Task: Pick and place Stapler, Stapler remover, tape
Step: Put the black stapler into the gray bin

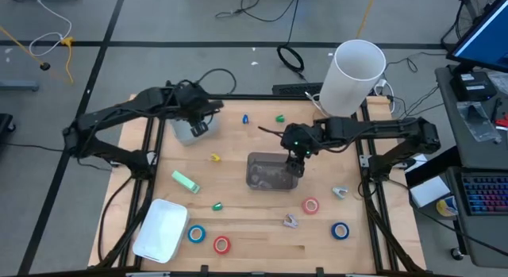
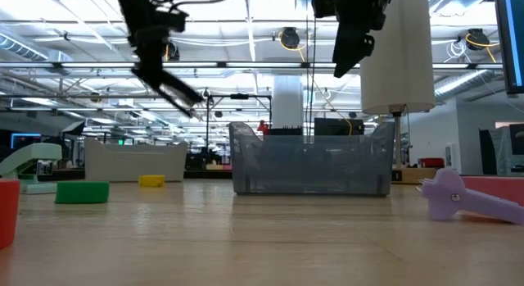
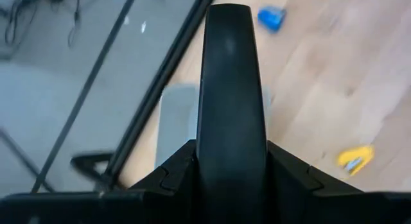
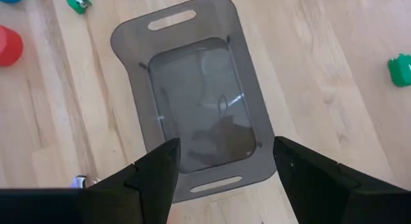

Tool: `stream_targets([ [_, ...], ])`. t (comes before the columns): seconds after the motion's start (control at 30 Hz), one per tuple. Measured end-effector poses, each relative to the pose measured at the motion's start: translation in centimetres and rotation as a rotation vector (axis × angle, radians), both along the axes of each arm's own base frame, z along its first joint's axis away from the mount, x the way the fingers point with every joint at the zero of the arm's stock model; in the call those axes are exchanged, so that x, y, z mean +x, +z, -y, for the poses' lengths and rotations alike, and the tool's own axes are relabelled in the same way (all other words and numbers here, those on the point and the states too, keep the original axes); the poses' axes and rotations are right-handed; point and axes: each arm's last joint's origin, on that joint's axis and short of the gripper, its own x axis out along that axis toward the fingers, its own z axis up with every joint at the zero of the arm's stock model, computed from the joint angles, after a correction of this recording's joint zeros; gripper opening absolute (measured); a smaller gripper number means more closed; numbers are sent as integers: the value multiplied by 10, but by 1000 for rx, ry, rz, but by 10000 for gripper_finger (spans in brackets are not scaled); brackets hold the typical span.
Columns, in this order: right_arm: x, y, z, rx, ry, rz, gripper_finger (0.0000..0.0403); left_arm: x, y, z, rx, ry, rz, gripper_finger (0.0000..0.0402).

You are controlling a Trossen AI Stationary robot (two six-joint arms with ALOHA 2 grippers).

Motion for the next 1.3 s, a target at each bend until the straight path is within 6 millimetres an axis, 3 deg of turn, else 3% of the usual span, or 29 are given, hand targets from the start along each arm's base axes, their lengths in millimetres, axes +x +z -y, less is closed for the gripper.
stream_targets([
  [0.2,0,0,0,-1,0,1,242,-17,-38,-9,-35,29,-54,139],
  [0.6,0,0,0,8,-16,1,242,-43,-91,-31,-96,21,-5,139],
  [0.9,0,0,0,16,-31,2,242,-48,-100,-41,-127,-28,65,139],
  [1.3,0,0,0,23,-45,2,242,-58,-95,-49,-84,-19,81,139],
])
